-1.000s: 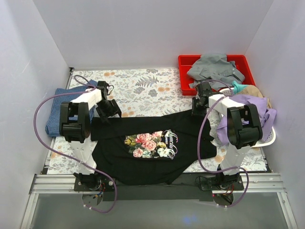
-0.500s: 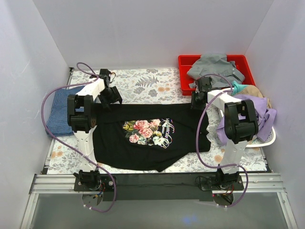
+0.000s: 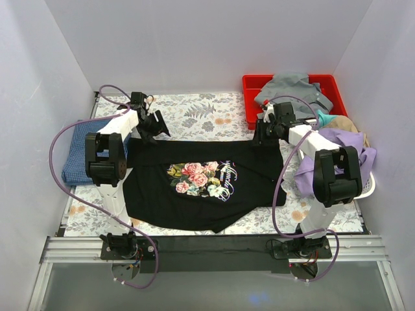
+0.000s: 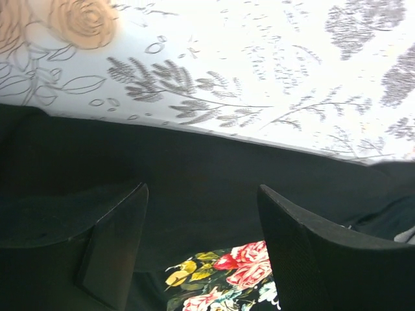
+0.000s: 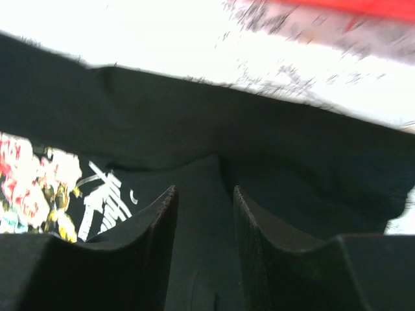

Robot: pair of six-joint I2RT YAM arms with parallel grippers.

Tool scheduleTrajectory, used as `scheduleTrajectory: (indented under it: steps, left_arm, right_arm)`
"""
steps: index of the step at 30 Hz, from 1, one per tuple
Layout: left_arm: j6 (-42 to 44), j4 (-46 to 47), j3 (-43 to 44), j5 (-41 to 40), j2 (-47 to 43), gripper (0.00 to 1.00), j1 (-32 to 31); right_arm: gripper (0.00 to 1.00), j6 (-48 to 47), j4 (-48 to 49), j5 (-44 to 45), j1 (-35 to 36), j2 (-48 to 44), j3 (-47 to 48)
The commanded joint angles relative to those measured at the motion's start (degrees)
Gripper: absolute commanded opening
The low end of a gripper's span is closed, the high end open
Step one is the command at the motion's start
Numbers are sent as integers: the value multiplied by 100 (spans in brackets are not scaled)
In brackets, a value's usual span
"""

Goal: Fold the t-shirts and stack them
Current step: Fold the tshirt

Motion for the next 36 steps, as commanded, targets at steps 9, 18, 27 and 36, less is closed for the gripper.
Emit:
scheduleTrajectory:
  steps: [9, 18, 27, 36]
  left_arm:
    - [85, 205, -567, 103, -861, 67, -60]
    - [103, 205, -638, 138, -844, 67, -60]
    - [138, 222, -708, 77, -808, 66, -60]
    - [120, 284, -796, 86, -835, 67, -60]
  right_arm:
    - [46, -308, 69, -784, 38, 421, -127]
    - [43, -344, 112, -890, 56, 773, -118]
    - [1, -414, 104, -864, 117, 642, -162]
    - [42, -432, 130, -372, 232, 61, -347]
